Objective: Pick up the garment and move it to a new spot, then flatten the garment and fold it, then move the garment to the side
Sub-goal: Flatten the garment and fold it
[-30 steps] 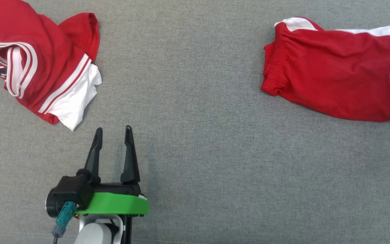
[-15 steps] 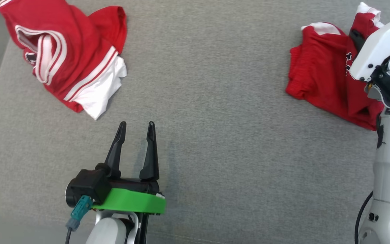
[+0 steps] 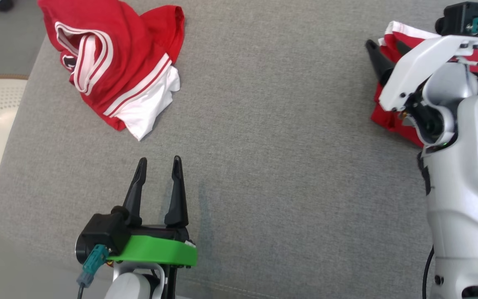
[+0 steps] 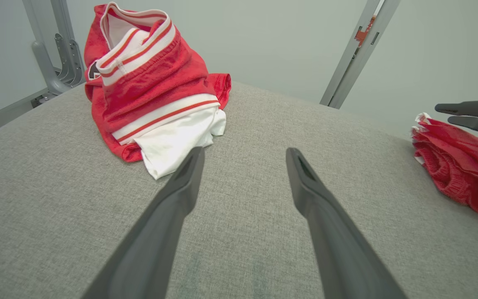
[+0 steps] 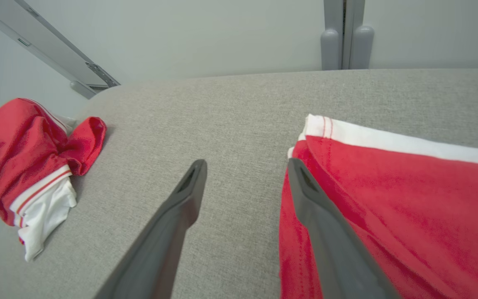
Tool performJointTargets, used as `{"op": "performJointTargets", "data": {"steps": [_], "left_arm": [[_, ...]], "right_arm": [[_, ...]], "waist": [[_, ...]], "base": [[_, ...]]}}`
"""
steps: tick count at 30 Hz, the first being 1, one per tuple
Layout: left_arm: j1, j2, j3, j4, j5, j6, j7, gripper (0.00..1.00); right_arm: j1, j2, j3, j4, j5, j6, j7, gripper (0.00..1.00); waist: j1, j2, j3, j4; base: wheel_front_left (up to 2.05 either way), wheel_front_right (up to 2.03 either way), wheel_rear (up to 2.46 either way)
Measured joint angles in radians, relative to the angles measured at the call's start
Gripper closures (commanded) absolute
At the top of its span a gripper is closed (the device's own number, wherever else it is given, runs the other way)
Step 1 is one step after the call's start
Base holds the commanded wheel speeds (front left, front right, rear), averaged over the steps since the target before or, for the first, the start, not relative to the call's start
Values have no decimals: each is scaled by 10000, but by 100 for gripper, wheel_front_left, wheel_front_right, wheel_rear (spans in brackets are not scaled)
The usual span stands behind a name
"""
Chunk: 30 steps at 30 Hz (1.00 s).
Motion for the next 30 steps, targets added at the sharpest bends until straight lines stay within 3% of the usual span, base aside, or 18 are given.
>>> {"op": "performJointTargets", "data": {"steps": [5,9,10,11,12,13,14,21,30], "left_arm": [[359,-6,343,33,278,-46,0,0],[743,-6,581,25,462,-138,0,0],[828,-6,631,-6,514,-146,-2,0],[872,-4,654,-27,523,-155,0,0],[903,-4,681,-56,539,-180,0,0],[932,-4,688,-79,587,-222,0,0],[946,-4,686,-100,633,-236,0,0],[907,-6,752,-196,955,-412,0,0],[671,-4,732,-155,953,-479,0,0]], "right_arm": [[1041,-150,1091,-1358,520,10,-1384,0],[2149,-1103,1080,-2140,209,4,-2853,0],[2421,-1216,928,-2184,132,4,-3118,7],[2638,-1287,842,-2192,94,2,-3323,56],[2898,-1440,807,-2188,-69,0,-3591,66],[3104,-1576,784,-2144,-192,2,-3758,89],[3232,-1676,786,-2082,-198,2,-3906,100],[3404,-1952,608,-978,-621,6,-4717,100],[2266,-1707,815,1494,-1208,6,-5298,100]], "waist": [[0,0,-348,-392],[0,0,-731,-770],[0,0,-815,-876],[0,0,-873,-962],[0,0,-941,-1068],[0,0,-1005,-1163],[0,0,-1048,-1234],[0,0,-932,-1513],[0,0,-354,-998]], "base": [[0,0,0],[0,0,0],[0,0,0],[0,0,0],[0,0,0],[0,0,0],[0,0,0],[0,0,0],[0,0,0]]}}
